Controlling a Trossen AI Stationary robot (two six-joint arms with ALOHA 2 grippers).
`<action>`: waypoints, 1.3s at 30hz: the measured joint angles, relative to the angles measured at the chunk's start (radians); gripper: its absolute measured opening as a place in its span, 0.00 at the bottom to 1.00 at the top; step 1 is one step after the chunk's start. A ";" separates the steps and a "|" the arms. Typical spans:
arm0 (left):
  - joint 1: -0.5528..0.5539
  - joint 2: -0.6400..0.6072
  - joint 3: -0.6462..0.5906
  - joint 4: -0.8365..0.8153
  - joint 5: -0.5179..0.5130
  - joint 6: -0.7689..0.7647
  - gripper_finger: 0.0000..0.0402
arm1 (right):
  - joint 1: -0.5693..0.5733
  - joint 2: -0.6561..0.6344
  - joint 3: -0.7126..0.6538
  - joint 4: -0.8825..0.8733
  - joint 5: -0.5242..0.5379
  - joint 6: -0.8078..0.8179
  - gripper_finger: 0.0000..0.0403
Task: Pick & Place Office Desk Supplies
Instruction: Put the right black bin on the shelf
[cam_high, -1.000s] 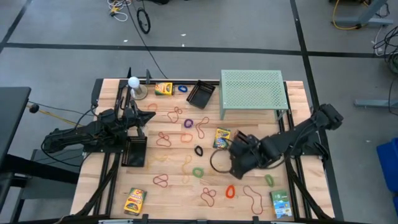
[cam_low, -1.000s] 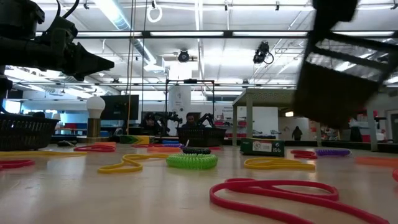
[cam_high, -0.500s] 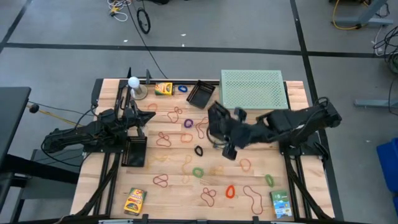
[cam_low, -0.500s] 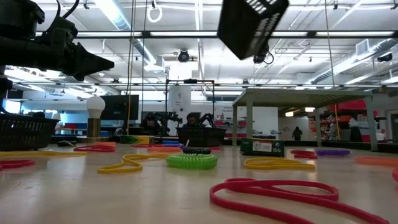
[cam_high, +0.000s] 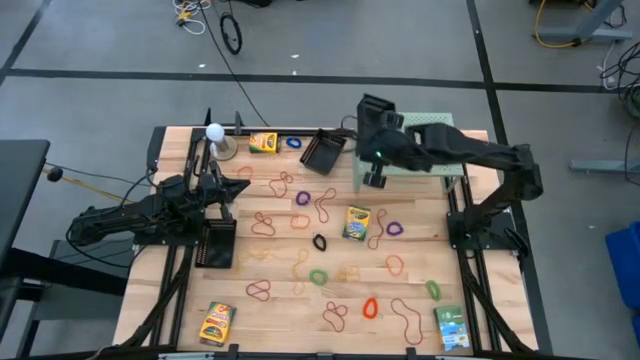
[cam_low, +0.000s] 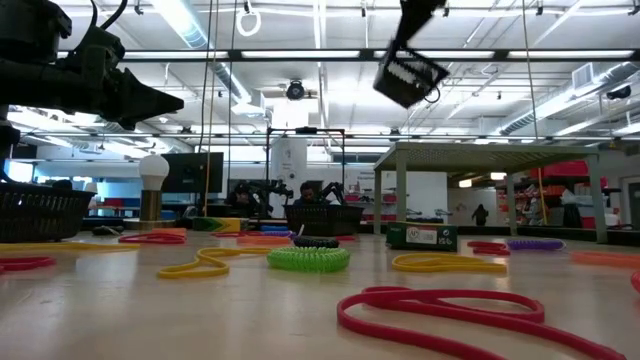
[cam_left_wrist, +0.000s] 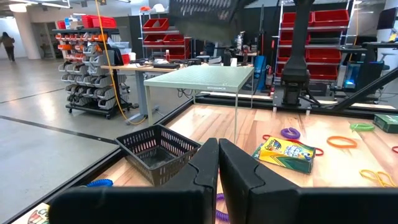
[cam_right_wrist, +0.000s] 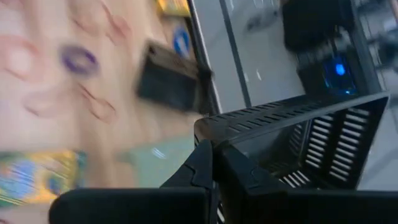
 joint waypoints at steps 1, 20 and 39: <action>0.000 0.000 0.000 0.000 0.000 0.000 0.05 | -0.021 -0.001 -0.023 0.011 -0.016 -0.018 0.03; 0.000 0.000 0.000 0.000 0.000 0.000 0.05 | -0.085 -0.002 -0.231 -0.002 -0.059 -0.266 0.05; 0.000 0.000 0.000 0.000 0.000 0.000 0.05 | -0.083 -0.044 -0.230 -0.030 -0.071 0.245 0.36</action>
